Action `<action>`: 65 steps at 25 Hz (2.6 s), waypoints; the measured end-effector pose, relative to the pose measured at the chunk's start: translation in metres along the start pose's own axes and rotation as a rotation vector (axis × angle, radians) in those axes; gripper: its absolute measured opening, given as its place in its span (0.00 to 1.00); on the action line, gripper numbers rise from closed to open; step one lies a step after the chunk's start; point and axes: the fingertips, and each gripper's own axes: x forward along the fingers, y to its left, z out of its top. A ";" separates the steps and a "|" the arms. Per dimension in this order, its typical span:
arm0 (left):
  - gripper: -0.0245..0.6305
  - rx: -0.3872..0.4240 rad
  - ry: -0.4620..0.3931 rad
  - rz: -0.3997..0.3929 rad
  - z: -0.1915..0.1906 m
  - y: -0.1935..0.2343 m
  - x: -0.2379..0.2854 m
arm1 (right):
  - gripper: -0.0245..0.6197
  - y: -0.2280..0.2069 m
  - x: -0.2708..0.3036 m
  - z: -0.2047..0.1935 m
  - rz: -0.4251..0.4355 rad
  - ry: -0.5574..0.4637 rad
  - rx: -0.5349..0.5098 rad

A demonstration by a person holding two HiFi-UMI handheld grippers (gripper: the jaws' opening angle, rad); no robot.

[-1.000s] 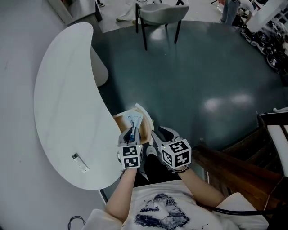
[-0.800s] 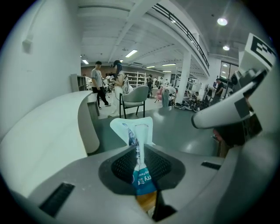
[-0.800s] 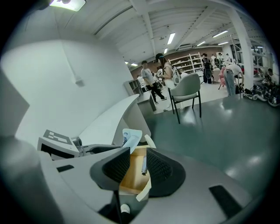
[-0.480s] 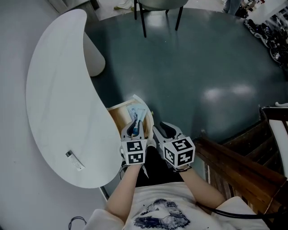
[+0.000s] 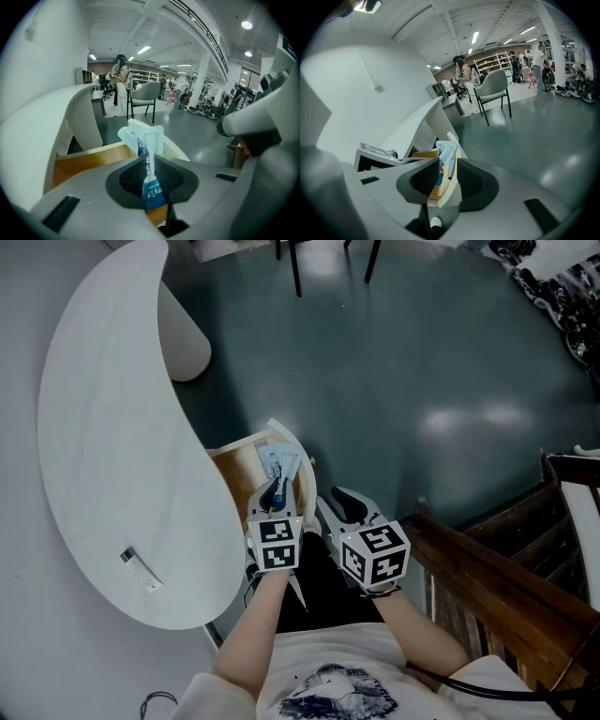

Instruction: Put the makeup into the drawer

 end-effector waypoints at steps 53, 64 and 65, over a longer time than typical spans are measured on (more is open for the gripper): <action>0.24 -0.201 0.367 0.023 -0.091 0.037 0.078 | 0.24 -0.024 0.039 -0.037 0.016 0.055 0.074; 0.30 -0.229 0.337 0.011 -0.086 0.037 0.075 | 0.24 -0.013 0.039 -0.036 0.040 0.062 0.059; 0.30 -0.232 0.334 0.011 -0.085 0.037 0.075 | 0.24 -0.012 0.039 -0.035 0.040 0.062 0.057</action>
